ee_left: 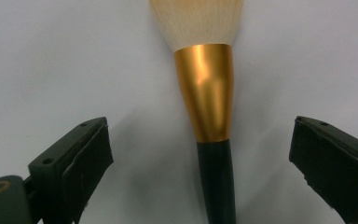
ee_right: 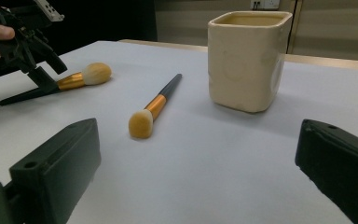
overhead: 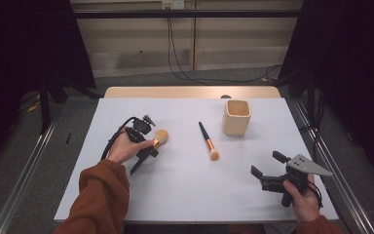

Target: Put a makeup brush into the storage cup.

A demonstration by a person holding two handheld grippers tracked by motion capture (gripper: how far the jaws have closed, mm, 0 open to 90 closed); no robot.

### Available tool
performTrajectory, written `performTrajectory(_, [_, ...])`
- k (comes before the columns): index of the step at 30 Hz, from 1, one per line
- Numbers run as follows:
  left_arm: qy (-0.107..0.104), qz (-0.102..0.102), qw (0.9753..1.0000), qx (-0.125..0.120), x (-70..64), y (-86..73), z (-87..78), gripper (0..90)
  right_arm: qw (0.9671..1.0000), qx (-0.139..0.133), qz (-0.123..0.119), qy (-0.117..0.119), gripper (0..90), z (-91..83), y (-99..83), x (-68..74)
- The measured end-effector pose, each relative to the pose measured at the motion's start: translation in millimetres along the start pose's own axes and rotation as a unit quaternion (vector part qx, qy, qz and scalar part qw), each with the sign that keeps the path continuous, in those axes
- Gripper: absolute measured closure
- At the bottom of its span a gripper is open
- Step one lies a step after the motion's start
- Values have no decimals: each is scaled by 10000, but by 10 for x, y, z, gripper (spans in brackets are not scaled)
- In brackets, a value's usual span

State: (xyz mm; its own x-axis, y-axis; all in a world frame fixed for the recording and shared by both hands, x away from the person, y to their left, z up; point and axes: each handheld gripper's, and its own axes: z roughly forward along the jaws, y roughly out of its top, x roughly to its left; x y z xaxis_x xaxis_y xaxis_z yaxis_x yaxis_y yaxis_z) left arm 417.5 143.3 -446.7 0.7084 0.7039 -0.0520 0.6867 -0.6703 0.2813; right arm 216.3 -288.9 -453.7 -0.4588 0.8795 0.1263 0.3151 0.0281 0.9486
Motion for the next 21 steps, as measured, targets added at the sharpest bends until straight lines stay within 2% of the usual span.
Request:
performTrajectory(1, [61,-15,10000,59,-8,5,6,54,10000,7,6,-2,0,0,0,0])
performTrajectory(3, [-61,15,9999,132,-33,12,33,51,10000,15,2,-4,0,1,-1,0])
performTrajectory(6, [-65,8,9994,350,-38,23,79,52,10000,59,27,-11,0,8,-6,-4])
performTrajectory(10, [6,-68,9990,435,-32,35,124,52,10000,50,2,-7,0,5,-6,1])
performTrajectory(13, [131,126,9981,583,-65,59,139,67,10000,58,9,-13,0,9,-7,-3])
performTrajectory(17, [197,-87,9974,684,-53,105,140,96,10000,53,-6,7,0,9,-6,4])
performTrajectory(21, [210,-85,9972,718,-52,131,124,156,10000,44,-11,8,0,7,-5,7])
